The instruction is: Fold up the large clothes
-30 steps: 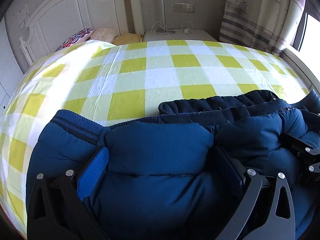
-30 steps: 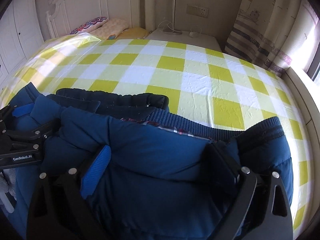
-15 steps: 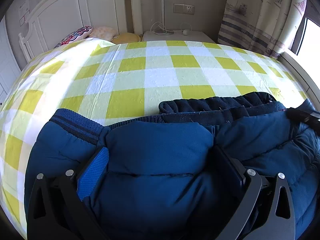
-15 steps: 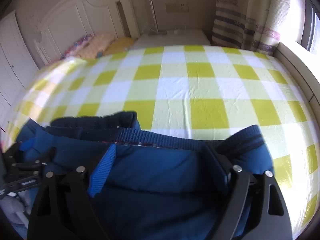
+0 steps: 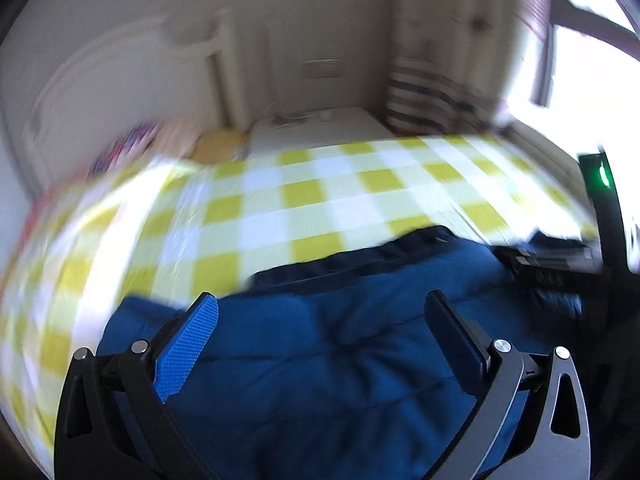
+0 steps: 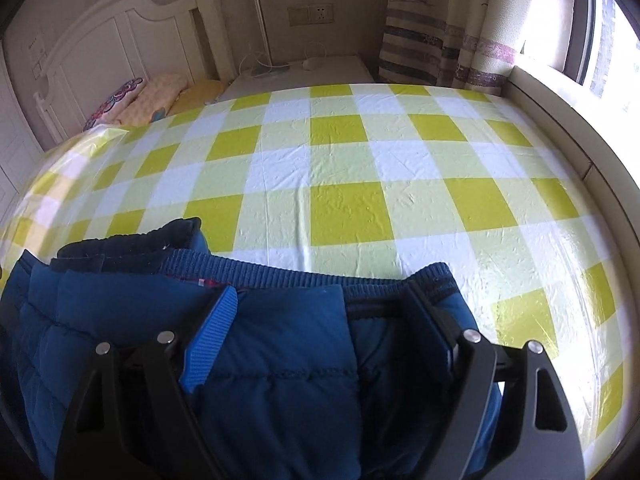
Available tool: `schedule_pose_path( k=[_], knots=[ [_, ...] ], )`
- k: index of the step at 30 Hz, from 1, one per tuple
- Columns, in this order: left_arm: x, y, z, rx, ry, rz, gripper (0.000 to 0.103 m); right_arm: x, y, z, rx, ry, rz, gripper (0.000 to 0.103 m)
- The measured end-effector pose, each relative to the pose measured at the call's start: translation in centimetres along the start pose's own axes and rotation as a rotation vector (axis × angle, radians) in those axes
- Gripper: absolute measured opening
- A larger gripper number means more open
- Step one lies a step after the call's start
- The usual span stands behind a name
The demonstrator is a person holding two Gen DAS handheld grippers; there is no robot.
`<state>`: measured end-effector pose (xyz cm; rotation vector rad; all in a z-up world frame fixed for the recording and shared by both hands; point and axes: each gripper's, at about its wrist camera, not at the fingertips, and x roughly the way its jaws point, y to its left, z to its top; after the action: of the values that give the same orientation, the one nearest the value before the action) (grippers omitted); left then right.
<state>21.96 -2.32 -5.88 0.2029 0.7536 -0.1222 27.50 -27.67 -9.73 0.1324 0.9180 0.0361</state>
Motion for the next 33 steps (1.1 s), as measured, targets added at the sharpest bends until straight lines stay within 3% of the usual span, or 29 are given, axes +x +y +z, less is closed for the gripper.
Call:
schedule_pose_path(
  k=[2, 3, 5, 7, 11, 13, 14, 15, 16, 17, 24, 26, 27, 29, 33],
  knots=[
    [3.3, -1.6, -0.9, 0.050, 0.098, 0.003, 0.099, 0.0, -0.1, 0.0, 0.005, -0.003, 0.005, 0.083],
    [5.3, -1.5, -1.4, 0.025, 0.163, -0.048, 0.099, -0.2, -0.2, -0.2, 0.012, -0.006, 0.009, 0.083],
    [5.4, -0.3, -1.3, -0.036, 0.165, -0.103, 0.099, -0.2, -0.3, -0.2, 0.016, -0.007, 0.013, 0.083],
    [5.0, 0.0, -1.3, -0.017, 0.173, -0.118, 0.099, -0.2, -0.2, -0.2, 0.013, -0.005, 0.010, 0.083],
    [2.3, 4.5, -0.8, -0.094, 0.111, -0.097, 0.099, -0.4, -0.2, -0.2, 0.018, -0.009, 0.017, 0.083],
    [1.8, 8.7, -1.0, -0.171, 0.095, 0.014, 0.099, -0.4, -0.2, -0.2, 0.022, -0.010, 0.021, 0.083],
    [2.5, 11.4, -1.7, -0.205, 0.109, 0.096, 0.099, -0.4, -0.2, -0.2, 0.020, -0.010, 0.019, 0.083],
    [3.5, 12.9, -2.4, -0.228, 0.141, 0.129, 0.099, -0.4, -0.1, -0.2, 0.019, -0.009, 0.018, 0.083],
    [5.0, 14.7, -3.5, -0.287, 0.197, 0.106, 0.099, -0.4, -0.1, -0.2, 0.020, -0.008, 0.018, 0.083],
    [6.0, 16.5, -4.6, -0.391, 0.228, 0.001, 0.099, -0.4, -0.1, -0.3, 0.022, -0.007, 0.019, 0.083],
    [5.8, 15.6, -3.9, -0.360, 0.194, 0.086, 0.099, -0.5, -0.3, -0.2, 0.024, -0.012, 0.018, 0.083],
    [5.8, 16.2, -4.1, -0.395, 0.189, 0.086, 0.099, -2.5, 0.5, -0.4, 0.012, -0.071, -0.059, 0.081],
    [5.8, 16.6, -4.1, -0.409, 0.188, 0.082, 0.099, -3.9, 1.4, -0.6, -0.007, -0.114, -0.059, 0.081],
    [5.8, 16.8, -4.4, -0.418, 0.190, 0.076, 0.099, -7.1, 5.3, -1.3, -0.116, -0.181, 0.044, 0.081],
    [5.6, 16.6, -4.5, -0.409, 0.186, 0.088, 0.099, -8.1, 14.8, -3.5, -0.455, -0.153, 0.078, 0.083]
  ],
)
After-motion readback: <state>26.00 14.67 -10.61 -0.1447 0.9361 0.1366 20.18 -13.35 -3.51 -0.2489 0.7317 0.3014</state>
